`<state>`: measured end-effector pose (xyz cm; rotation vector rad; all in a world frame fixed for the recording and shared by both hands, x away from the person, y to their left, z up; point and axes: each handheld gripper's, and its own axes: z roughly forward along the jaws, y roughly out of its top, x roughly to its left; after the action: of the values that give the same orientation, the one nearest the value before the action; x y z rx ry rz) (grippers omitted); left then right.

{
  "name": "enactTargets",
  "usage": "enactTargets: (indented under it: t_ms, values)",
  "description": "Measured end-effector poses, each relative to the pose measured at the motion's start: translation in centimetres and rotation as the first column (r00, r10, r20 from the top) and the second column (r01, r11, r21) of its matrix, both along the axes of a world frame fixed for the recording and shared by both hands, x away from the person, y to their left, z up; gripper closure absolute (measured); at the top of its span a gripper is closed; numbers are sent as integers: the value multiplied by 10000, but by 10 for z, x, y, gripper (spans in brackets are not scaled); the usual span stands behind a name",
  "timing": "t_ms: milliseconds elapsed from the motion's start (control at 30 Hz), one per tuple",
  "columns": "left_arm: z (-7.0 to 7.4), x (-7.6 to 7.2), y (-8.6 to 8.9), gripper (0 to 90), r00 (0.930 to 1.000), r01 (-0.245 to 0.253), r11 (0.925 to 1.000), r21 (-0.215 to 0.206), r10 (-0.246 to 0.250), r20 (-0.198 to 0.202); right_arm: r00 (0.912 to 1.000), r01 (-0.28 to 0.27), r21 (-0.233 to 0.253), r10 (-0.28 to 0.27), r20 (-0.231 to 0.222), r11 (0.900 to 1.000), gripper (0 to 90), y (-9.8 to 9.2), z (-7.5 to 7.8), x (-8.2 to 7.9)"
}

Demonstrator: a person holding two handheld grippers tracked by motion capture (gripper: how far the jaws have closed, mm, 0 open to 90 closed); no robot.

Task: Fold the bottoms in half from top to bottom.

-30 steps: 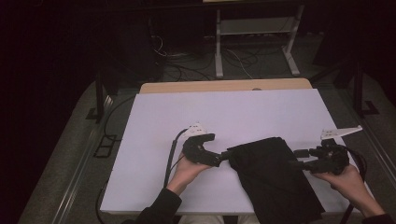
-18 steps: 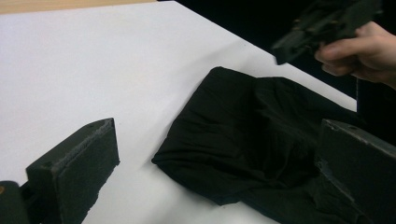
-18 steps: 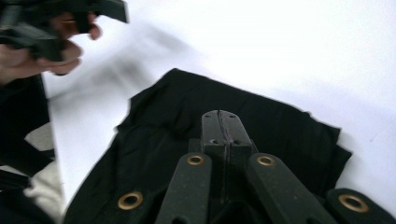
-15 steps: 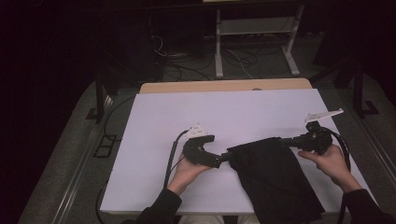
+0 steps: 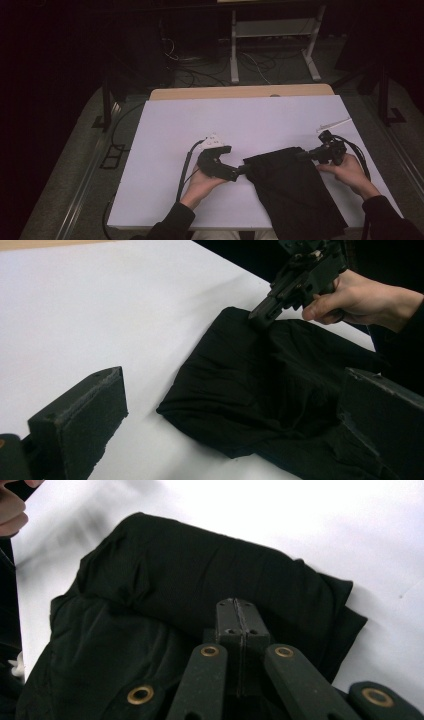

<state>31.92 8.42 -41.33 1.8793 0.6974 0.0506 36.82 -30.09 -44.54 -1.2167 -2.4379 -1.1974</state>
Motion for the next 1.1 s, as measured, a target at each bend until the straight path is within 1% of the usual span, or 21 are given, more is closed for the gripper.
enactTargets:
  t_ms: [133, 167, 200, 433, 567, 667, 800, 933, 1033, 1100]
  values:
    - [0, 1, 1, 0, 10000, -58, 10000, 24, 58, -14, 9992, 10, 45, -9, -389, 10000, 888, -3, -7, 3]
    - [0, 1, 1, 0, 10000, -63, 10000, 64, 63, -5, 9988, 82, -3, -82, -482, 10000, 888, -4, -8, 3]
    - [0, 1, 1, 0, 10000, -66, 10000, 65, 66, -15, 9984, 134, 59, -131, -546, 9999, 888, -5, -10, 3]
    - [-2, 1, 0, 0, 10000, -45, 9999, 123, 45, -33, 9955, 506, 196, -489, -809, 9985, 888, -17, -16, 5]
    - [-2, 1, -2, 0, 10000, -11, 9998, 175, 11, -36, 9929, 415, 470, -359, -1135, 9980, 887, -19, -19, 4]
    - [-2, 1, -2, 0, 10000, -10, 9998, 216, 11, -25, 9919, 105, 654, -21, -1266, 9978, 887, -16, -19, 2]
    - [-3, 1, -2, 0, 10000, -10, 9997, 245, 11, -30, 9863, -374, 768, 492, -1573, 9963, 886, -7, -21, 0]
    - [-3, 0, -3, 0, 10000, 61, 9996, 287, -60, -9, 9833, -777, 810, 898, -1580, 9937, 886, 2, -19, -5]
    - [-3, 0, -3, 0, 10000, 57, 9995, 299, -56, -25, 9788, -1045, 830, 1173, -1678, 9911, 886, 8, -18, -9]
    - [-3, 0, -3, 0, 10000, 57, 9996, 263, -57, -13, 9780, -1143, 942, 1287, -1643, 9890, 886, 12, -16, -12]
